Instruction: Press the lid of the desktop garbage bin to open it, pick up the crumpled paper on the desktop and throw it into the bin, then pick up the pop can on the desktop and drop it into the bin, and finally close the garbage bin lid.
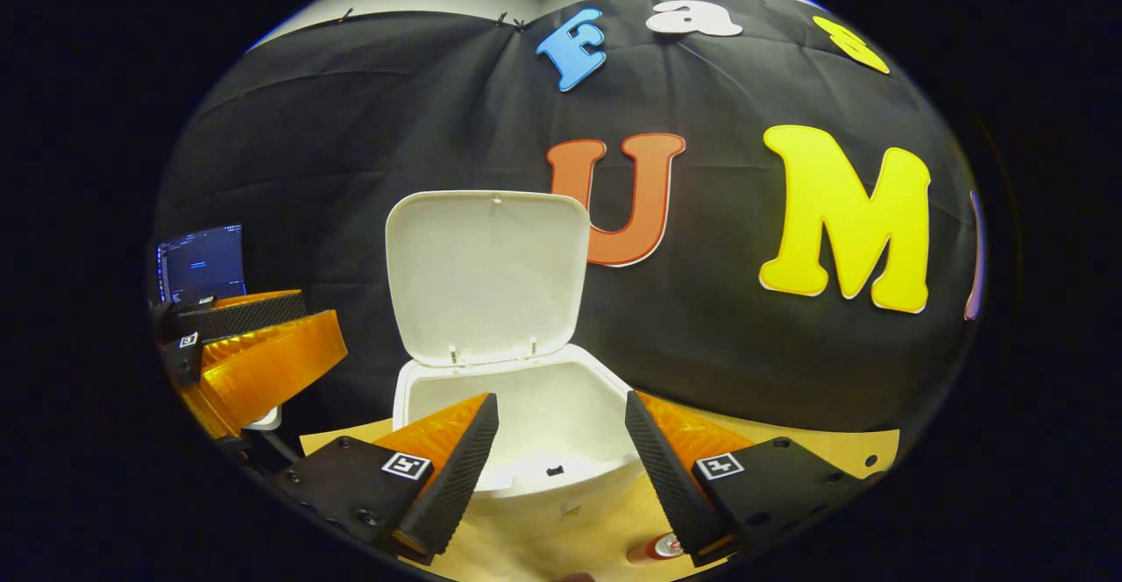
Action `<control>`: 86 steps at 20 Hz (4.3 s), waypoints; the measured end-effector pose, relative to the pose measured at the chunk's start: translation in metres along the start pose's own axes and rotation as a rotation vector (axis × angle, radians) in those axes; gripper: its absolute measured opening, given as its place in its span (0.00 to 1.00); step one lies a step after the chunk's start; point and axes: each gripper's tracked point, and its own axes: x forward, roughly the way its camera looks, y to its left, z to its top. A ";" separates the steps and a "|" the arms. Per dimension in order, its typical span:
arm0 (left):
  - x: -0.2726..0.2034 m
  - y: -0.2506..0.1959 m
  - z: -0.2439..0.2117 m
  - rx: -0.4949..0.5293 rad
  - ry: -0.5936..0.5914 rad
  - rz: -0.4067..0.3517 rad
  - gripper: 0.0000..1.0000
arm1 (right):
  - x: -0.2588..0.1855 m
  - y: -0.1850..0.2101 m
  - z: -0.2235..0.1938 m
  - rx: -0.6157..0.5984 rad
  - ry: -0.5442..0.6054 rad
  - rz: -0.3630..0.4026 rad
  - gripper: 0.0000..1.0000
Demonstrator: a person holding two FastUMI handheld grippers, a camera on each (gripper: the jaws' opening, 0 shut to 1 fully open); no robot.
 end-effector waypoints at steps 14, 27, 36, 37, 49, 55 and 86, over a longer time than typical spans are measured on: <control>0.008 -0.117 -0.023 -0.046 0.047 -0.297 1.00 | -0.131 -0.127 0.016 0.029 -0.113 -0.417 0.94; 0.010 -0.227 -0.119 0.028 0.163 -0.549 0.96 | -0.223 -0.182 -0.022 0.126 -0.092 -0.678 0.94; 0.029 -0.258 -0.221 0.027 0.334 -0.572 0.96 | -0.240 -0.183 -0.041 0.135 -0.039 -0.748 0.94; 0.031 -0.260 -0.231 0.031 0.360 -0.572 0.96 | -0.240 -0.183 -0.043 0.133 -0.033 -0.754 0.94; 0.054 -0.266 -0.314 0.086 0.498 -0.535 0.96 | -0.245 -0.182 -0.053 0.134 0.013 -0.789 0.94; 0.053 -0.265 -0.324 0.100 0.531 -0.534 0.96 | -0.241 -0.181 -0.052 0.127 0.016 -0.781 0.94; 0.058 -0.185 -0.001 0.036 -0.022 -0.443 0.82 | -0.224 -0.165 -0.047 0.172 -0.027 -0.703 0.93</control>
